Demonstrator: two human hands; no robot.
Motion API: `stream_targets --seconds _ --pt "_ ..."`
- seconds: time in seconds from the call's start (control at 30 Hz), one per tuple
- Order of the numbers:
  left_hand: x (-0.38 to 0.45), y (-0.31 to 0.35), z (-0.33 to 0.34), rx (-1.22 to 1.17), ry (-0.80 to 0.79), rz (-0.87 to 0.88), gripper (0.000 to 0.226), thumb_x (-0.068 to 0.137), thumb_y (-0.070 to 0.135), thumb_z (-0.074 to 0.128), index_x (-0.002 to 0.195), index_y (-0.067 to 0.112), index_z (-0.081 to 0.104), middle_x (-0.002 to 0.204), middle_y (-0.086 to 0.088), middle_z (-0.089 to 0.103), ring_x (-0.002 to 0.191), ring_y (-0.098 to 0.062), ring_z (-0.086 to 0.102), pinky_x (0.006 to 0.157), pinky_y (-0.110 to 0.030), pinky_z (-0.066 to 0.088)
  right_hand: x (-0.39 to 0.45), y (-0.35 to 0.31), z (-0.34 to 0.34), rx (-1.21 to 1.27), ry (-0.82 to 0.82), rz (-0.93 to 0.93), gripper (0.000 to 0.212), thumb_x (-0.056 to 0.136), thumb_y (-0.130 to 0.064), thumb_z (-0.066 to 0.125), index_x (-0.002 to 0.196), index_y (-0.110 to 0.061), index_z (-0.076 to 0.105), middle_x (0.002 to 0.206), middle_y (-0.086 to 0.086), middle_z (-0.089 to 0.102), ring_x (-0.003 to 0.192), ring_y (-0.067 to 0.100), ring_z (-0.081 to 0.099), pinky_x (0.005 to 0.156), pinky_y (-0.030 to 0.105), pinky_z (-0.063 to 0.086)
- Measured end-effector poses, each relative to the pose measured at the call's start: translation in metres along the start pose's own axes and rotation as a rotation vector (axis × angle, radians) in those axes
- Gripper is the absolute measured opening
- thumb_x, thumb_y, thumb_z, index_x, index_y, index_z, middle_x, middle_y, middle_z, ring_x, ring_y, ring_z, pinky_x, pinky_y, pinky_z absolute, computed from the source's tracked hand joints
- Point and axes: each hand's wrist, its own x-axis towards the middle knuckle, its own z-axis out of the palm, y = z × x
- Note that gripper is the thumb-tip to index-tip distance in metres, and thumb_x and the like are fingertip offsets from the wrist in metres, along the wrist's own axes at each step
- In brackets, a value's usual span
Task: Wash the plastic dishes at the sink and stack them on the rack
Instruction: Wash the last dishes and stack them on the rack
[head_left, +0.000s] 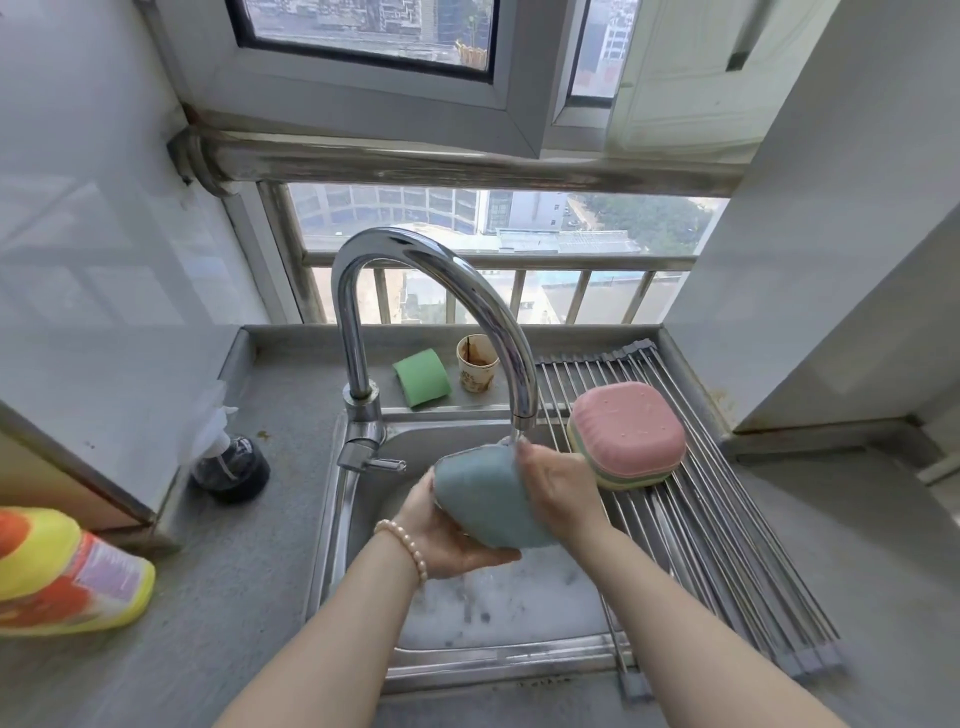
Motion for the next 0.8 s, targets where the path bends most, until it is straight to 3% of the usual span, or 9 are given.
stream_targets --seconds 0.07,0.2,0.27,0.33,0.43,0.5,0.57,0.7,0.8 --pt "-0.001 0.005 -0.005 -0.047 -0.007 -0.013 0.084 0.084 0.069 0.045 0.124 -0.005 0.052 0.125 -0.03 0.054 0.109 -0.051 0.053 0.093 -0.065 0.04 -0.009 -0.003 -0.001 -0.17 0.012 -0.295 0.06 0.1 -0.05 0.029 0.057 -0.013 0.052 0.051 0.001 0.047 0.045 0.019 0.047 0.044 0.028 0.032" --pt "-0.013 0.013 -0.006 -0.05 0.012 0.092 0.041 0.096 0.023 0.04 0.122 -0.007 0.049 0.1 -0.03 0.065 0.081 -0.043 0.067 0.073 -0.055 0.055 -0.019 0.012 0.003 -0.398 -0.12 -0.609 0.06 0.102 -0.044 0.029 0.059 -0.012 0.055 0.064 0.003 0.055 0.056 0.024 0.055 0.047 0.026 0.04" --pt "-0.012 0.015 -0.007 -0.093 0.038 0.183 0.036 0.096 0.011 0.031 0.122 -0.009 0.046 0.112 -0.033 0.06 0.101 -0.045 0.06 0.086 -0.056 0.046 -0.025 0.009 0.002 -0.358 -0.345 -0.484 0.068 0.1 -0.054 0.021 0.071 -0.01 0.064 0.08 0.007 0.063 0.076 0.029 0.061 0.064 0.034 0.05" --pt "-0.01 0.009 -0.005 -0.109 0.055 0.215 0.039 0.097 0.009 0.03 0.127 -0.012 0.042 0.128 -0.032 0.052 0.117 -0.044 0.05 0.093 -0.053 0.037 -0.029 0.005 0.003 -0.393 -0.547 -0.214 0.08 0.093 -0.066 0.011 0.103 -0.008 0.066 0.111 0.011 0.063 0.108 0.03 0.057 0.091 0.039 0.044" --pt "-0.004 -0.006 0.002 -0.089 0.057 0.276 0.04 0.098 0.012 0.035 0.129 -0.012 0.045 0.107 -0.028 0.064 0.098 -0.041 0.059 0.083 -0.05 0.044 -0.019 0.005 0.009 -0.687 -0.677 0.129 0.08 0.097 -0.061 0.013 0.149 -0.001 0.023 0.157 0.016 0.019 0.145 0.027 0.018 0.118 0.037 0.012" --pt "0.001 -0.01 0.004 -0.117 0.028 0.325 0.04 0.098 0.017 0.037 0.128 -0.008 0.049 0.099 -0.025 0.068 0.09 -0.039 0.065 0.082 -0.048 0.046 -0.014 -0.001 0.02 -0.722 -0.708 0.261 0.079 0.097 -0.06 0.013 0.152 -0.005 -0.002 0.16 0.011 -0.009 0.148 0.025 -0.006 0.118 0.041 -0.005" --pt "0.0 -0.011 0.008 -0.161 -0.044 0.349 0.04 0.099 0.021 0.037 0.125 -0.004 0.053 0.101 -0.022 0.07 0.083 -0.036 0.07 0.082 -0.047 0.046 -0.01 -0.01 0.032 -0.656 -0.676 0.317 0.078 0.098 -0.059 0.016 0.15 -0.009 -0.012 0.157 0.009 -0.021 0.145 0.028 -0.019 0.117 0.042 -0.011" --pt "-0.003 -0.015 0.013 -0.238 -0.17 0.417 0.042 0.1 0.026 0.031 0.123 0.004 0.059 0.122 -0.013 0.064 0.105 -0.031 0.064 0.096 -0.043 0.039 -0.004 -0.03 0.05 -0.476 -0.532 0.22 0.07 0.1 -0.038 0.026 0.15 -0.004 -0.01 0.158 0.013 -0.018 0.145 0.025 -0.021 0.114 0.039 -0.019" --pt "-0.002 -0.017 0.015 -0.291 -0.145 0.439 0.044 0.099 0.035 0.034 0.123 0.009 0.059 0.126 -0.005 0.063 0.115 -0.024 0.055 0.104 -0.039 0.032 -0.001 -0.037 0.058 -0.349 -0.574 0.216 0.079 0.086 -0.036 0.022 0.15 -0.003 -0.01 0.157 0.015 -0.019 0.144 0.022 -0.021 0.112 0.033 -0.022"
